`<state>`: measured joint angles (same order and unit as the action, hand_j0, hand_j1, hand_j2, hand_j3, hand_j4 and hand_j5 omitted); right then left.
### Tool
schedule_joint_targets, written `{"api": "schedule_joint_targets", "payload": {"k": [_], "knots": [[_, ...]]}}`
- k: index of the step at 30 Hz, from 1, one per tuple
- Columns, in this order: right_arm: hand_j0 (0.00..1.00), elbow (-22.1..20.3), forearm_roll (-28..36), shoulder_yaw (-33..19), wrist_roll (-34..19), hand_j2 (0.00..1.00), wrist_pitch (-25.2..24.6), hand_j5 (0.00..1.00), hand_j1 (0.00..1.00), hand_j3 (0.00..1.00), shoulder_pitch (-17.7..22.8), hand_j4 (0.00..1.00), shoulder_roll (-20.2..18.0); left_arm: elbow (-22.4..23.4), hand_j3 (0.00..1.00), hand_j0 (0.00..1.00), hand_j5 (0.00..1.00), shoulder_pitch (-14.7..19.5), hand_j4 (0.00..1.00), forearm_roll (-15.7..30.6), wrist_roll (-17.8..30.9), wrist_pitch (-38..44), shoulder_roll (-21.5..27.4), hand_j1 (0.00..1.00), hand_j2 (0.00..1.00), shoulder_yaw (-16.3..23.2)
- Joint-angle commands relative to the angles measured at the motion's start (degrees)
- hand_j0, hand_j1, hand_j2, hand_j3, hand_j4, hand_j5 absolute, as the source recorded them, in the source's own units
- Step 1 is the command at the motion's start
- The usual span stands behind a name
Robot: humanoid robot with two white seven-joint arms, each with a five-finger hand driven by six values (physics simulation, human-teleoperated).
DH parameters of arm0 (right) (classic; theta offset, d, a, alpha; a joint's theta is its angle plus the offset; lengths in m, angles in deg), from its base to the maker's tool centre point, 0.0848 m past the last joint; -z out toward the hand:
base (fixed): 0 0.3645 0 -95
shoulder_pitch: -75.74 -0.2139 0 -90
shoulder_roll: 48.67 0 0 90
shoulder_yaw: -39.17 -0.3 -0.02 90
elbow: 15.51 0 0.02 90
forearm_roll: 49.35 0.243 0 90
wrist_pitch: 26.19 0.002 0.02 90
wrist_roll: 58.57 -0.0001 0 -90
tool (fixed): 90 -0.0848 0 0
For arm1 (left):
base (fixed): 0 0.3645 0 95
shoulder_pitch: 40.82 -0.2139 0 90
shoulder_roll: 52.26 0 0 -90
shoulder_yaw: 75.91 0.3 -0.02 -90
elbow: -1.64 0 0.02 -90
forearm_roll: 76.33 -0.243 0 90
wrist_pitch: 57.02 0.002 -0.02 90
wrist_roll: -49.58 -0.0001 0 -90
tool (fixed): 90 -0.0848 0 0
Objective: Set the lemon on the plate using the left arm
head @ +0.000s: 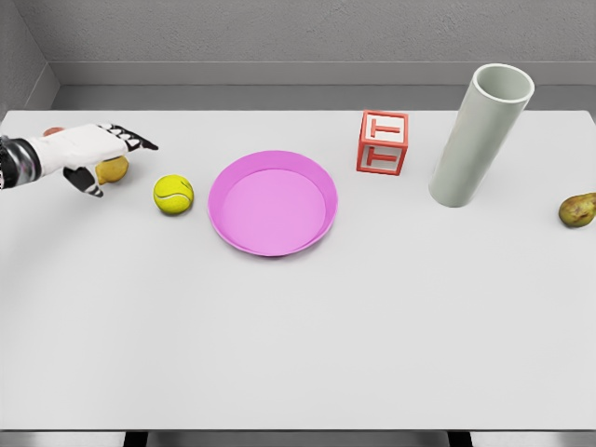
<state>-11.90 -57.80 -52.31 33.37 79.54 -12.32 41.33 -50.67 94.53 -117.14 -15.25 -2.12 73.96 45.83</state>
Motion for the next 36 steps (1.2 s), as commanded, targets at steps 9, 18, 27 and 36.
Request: {"api": "schedule_joint_targets", "payload": {"k": [9, 18, 27, 36], "knots": [[1.00, -0.01, 0.02, -0.01, -0.01, 1.00, 0.00, 1.00, 1.00, 1.00, 0.00, 1.00, 0.00, 7.84, 1.00, 1.00, 1.00, 2.20, 1.00, -2.43, -0.03, 0.10, -3.52, 1.00, 1.00, -0.01], [1.00, -0.01, 0.02, -0.01, -0.01, 1.00, 0.00, 1.00, 1.00, 1.00, 0.00, 1.00, 0.00, 8.90, 1.00, 1.00, 1.00, 3.08, 1.00, -2.34, -0.12, 0.10, -3.52, 1.00, 1.00, -0.01], [1.00, -0.01, 0.02, -0.01, -0.01, 1.00, 0.00, 1.00, 1.00, 1.00, 0.00, 1.00, 0.00, 8.90, 1.00, 1.00, 1.00, 3.78, 1.00, -4.80, -0.12, 0.10, -3.43, 1.00, 1.00, -0.01], [1.00, -0.01, 0.02, -0.01, -0.01, 1.00, 0.00, 1.00, 1.00, 1.00, 0.00, 1.00, 0.00, 9.77, 1.00, 1.00, 1.00, 3.96, 1.00, -4.98, -0.21, 0.10, -3.61, 1.00, 1.00, -0.19]]}}
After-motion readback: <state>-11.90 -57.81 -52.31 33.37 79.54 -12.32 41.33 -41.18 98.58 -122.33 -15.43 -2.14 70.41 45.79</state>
